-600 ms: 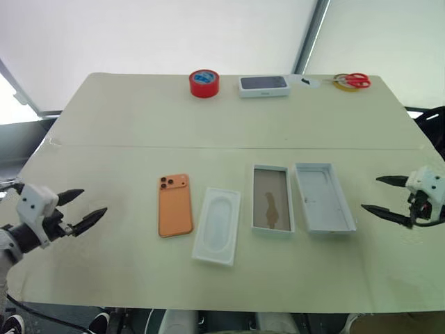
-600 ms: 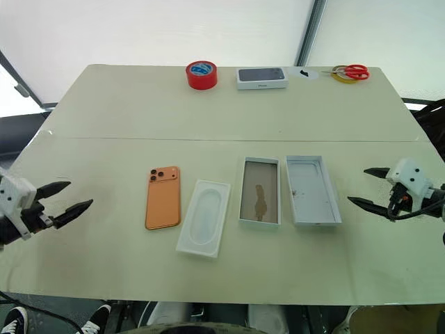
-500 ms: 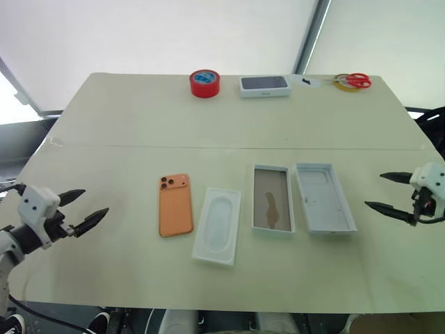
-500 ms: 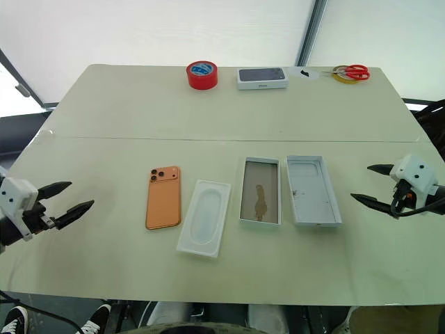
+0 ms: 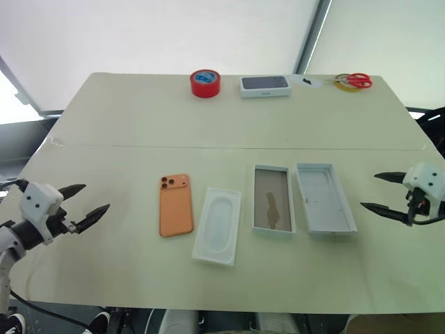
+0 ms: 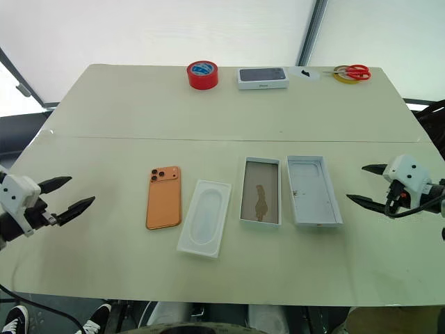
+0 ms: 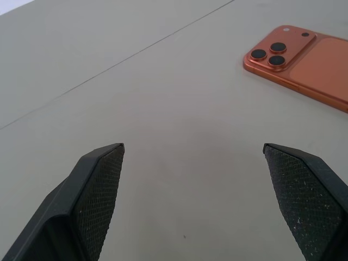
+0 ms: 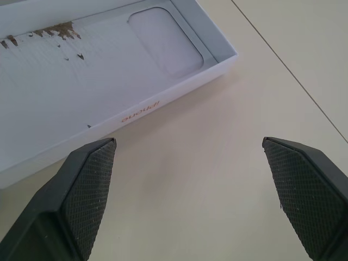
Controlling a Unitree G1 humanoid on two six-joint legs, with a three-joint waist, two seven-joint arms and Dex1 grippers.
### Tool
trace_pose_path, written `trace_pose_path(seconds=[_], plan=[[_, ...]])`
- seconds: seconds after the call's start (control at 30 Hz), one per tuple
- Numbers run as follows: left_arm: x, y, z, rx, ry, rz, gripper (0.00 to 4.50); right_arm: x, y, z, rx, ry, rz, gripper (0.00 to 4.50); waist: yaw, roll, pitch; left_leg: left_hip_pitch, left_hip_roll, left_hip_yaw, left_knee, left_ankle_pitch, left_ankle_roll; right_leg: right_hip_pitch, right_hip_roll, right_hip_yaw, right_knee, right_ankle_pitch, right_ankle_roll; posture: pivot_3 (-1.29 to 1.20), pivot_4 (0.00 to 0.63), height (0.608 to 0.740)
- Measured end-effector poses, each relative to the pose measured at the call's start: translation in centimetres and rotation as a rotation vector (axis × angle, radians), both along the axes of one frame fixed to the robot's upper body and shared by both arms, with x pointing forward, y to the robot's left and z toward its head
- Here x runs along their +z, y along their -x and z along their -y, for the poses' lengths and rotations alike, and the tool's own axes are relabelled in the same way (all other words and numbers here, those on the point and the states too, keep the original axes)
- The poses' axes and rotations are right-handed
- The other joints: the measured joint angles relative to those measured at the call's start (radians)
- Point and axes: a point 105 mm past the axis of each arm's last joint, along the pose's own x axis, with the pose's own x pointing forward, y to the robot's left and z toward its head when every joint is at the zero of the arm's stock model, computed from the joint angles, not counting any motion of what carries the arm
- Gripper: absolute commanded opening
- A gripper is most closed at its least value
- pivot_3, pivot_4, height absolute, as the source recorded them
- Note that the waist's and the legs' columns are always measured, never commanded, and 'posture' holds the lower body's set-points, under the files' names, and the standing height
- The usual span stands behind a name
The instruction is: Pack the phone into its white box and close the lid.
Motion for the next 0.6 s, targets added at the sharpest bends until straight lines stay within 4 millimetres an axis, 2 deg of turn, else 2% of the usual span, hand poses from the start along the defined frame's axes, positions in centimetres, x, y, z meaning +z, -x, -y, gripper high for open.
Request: trace_pose_path(seconds=[0.13,0.33,0.43,0.6], plan=[[0.5,-0.4,0.2,-0.005,-0.008,0.022,4.27,0.0,0.0,-0.1,-0.002,0.0,0.001,4.5,0.0,0.0,0.0,0.0,0.0,0.0,0.0,0.0,0.0,0.0,0.0,0.0,0.0,0.0,0.0,0.0,0.15,0.74],[-0.2,-1.1,0.8,-0.002,-0.046,0.004,4.27,0.2,-0.2,-0.2,-0.012,-0.005,0.002,4.5,-0.001,0.0,0.0,0.0,0.0,0.0,0.0,0.0,0.0,0.0,0.0,0.0,0.0,0.0,0.0,0.0,0.15,0.74],[0.7,-2.0,2.0,0.003,-0.019,0.005,4.27,0.6,-0.5,-0.8,0.0,-0.009,0.0,4.5,0.002,0.0,0.0,0.0,0.0,0.0,0.0,0.0,0.0,0.0,0.0,0.0,0.0,0.0,0.0,0.0,0.15,0.74],[0.6,-3.1,7.5,-0.064,0.124,-0.185,4.27,2.8,-1.4,-6.6,0.169,-0.059,0.077,4.5,0.003,0.0,0.0,0.0,0.0,-0.001,0.0,0.0,0.0,0.001,0.001,0.0,0.001,0.0,0.001,0.0,0.15,0.74]])
